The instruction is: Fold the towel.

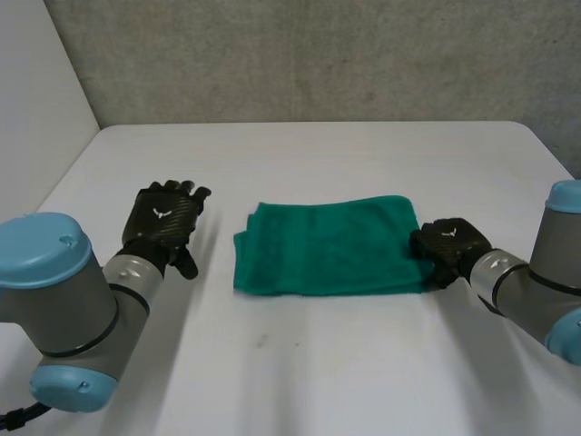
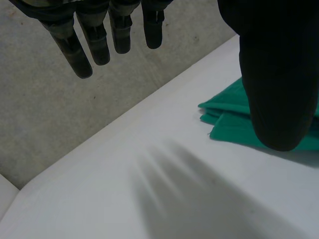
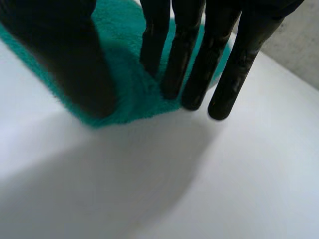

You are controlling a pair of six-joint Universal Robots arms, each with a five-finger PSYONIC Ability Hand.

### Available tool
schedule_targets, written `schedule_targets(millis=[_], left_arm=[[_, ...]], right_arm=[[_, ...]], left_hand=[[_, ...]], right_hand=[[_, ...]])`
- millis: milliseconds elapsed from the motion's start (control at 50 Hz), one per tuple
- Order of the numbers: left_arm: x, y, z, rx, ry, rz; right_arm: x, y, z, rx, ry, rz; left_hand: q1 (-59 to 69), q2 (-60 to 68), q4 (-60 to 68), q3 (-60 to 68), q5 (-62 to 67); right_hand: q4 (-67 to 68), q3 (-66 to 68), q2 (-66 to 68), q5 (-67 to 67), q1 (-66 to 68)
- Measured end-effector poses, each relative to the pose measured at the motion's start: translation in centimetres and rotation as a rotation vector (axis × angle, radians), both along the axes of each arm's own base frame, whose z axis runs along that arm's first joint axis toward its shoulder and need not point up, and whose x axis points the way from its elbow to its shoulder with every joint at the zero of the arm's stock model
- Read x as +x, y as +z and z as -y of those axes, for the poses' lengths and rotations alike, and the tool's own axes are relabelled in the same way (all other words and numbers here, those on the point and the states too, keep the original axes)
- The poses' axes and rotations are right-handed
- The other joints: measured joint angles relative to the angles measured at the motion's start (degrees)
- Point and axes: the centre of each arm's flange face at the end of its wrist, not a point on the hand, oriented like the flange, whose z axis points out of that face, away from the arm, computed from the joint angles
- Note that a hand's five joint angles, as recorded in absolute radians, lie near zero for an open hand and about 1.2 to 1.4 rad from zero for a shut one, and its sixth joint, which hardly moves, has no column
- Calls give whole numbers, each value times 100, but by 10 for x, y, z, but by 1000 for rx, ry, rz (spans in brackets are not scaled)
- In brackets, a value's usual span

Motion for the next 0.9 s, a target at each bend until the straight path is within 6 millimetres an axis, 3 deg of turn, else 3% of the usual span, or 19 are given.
schedule_targets(millis=[40,160,300,360,440,520,540,580,620,640,700,820,900], left_arm=[[-1,0,-1,1,-3,0],[-1,0,-3,2,-5,1],[0,2,-4,-3,-4,-1],[0,4,-3,-8,-2,-3],[0,9,-2,-24,2,-11],[-1,15,0,-40,1,-20],[-2,15,0,-43,0,-21],[-5,20,0,-58,-9,-32],[-10,25,0,-70,-21,-47],[-12,27,-1,-75,-26,-54],[-24,37,-2,-95,-55,-100],[-46,48,-1,-95,-103,-191],[-69,46,1,-35,-144,-246]], right_arm=[[-2,-4,3,11,-4,10],[-3,2,14,-21,-32,16],[13,33,25,-133,-28,23],[51,59,13,-219,66,51],[113,84,-27,-279,254,96],[126,85,-38,-277,303,102],[154,72,-63,-237,411,101],[169,58,-77,-199,468,88],[175,49,-82,-178,485,74],[177,46,-83,-173,486,69],[179,40,-80,-163,448,47],[171,47,-66,-165,332,58],[152,57,-42,-137,195,126]], left_hand=[[0,0,0,0,0],[0,0,0,0,0],[0,0,0,0,0],[0,0,0,0,0],[0,0,0,0,0],[0,0,0,0,0],[0,0,0,0,0],[0,0,0,0,0],[0,0,0,0,0],[0,0,0,0,0],[0,0,0,0,0],[0,0,0,0,0],[0,0,0,0,0]], right_hand=[[931,818,803,881,423],[1101,956,838,950,439],[1104,957,837,951,439],[1105,956,838,1037,439],[1106,957,838,1076,439],[1106,957,838,1079,439],[1108,957,838,1099,439],[-223,-354,-457,-108,-449],[-1369,-1496,-1733,-1211,-1451],[-2726,-2857,-2982,-2587,-2597],[-4202,-4287,-4298,-4021,-3407],[-4415,-4594,-4580,-4190,-3555],[-4415,-4594,-4580,-4190,-3555]])
